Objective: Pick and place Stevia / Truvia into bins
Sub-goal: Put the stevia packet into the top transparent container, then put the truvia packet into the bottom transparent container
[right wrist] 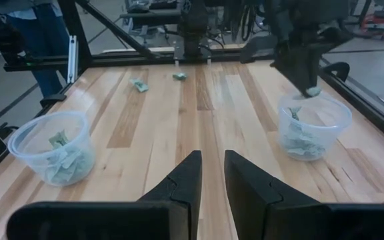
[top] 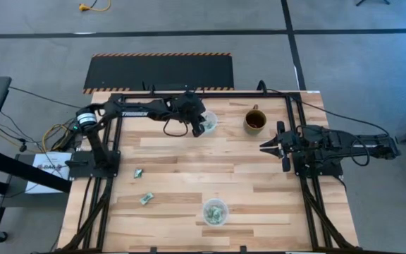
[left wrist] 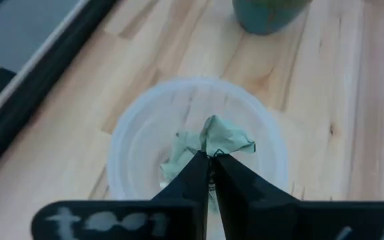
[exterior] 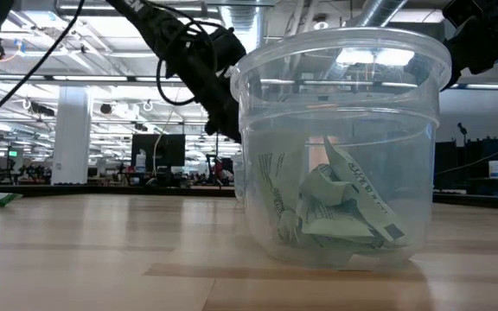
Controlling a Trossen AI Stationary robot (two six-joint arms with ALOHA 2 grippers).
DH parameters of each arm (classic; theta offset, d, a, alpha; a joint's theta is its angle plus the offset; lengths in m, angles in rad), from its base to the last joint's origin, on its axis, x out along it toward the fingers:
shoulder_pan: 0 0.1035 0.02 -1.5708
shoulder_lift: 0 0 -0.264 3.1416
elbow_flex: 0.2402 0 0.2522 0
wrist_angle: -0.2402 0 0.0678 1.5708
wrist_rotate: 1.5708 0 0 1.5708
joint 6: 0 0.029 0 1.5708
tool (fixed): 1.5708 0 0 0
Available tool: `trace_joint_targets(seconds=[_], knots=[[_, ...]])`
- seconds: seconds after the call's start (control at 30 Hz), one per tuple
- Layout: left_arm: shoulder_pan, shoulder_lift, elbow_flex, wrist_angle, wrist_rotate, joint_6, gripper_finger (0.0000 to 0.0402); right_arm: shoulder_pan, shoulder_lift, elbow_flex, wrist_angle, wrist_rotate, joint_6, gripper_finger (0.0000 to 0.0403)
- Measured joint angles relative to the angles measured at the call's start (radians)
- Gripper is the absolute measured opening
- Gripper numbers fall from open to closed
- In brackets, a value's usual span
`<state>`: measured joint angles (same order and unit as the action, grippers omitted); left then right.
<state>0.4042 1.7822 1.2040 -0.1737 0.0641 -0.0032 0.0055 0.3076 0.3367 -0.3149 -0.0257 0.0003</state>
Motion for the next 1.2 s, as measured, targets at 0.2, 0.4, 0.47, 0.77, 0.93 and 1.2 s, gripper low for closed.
trace_joint_targets(seconds=[0.2, 0.4, 0.47, 0.77, 0.93, 1.2], knots=[[0.002, 0.018, 0.000, 0.009, 0.065, 0.000, 0.0030, 0.000, 0.000, 0.000, 0.000, 0.000, 0.000, 0.0059], [0.002, 0.018, 0.000, 0.010, 0.109, -0.008, 0.0076, 0.000, 0.000, 0.000, 0.000, 0.000, 0.000, 0.0059], [0.002, 0.018, 0.000, 0.009, 0.110, -0.008, 0.0094, 0.000, 0.000, 0.000, 0.001, 0.000, 0.000, 0.0059], [0.007, -0.105, 0.034, -0.193, 0.348, -0.025, 0.0132, 0.000, 0.000, 0.000, 0.001, 0.000, 0.000, 0.0059], [-0.045, -0.254, 0.039, -0.438, 0.312, -0.103, 0.0125, 0.000, 0.000, 0.000, 0.001, 0.000, 0.000, 0.0059], [-0.306, -0.385, 0.035, -0.829, 0.044, -0.390, 0.0116, 0.000, 0.000, 0.000, 0.001, 0.000, 0.000, 0.0059]])
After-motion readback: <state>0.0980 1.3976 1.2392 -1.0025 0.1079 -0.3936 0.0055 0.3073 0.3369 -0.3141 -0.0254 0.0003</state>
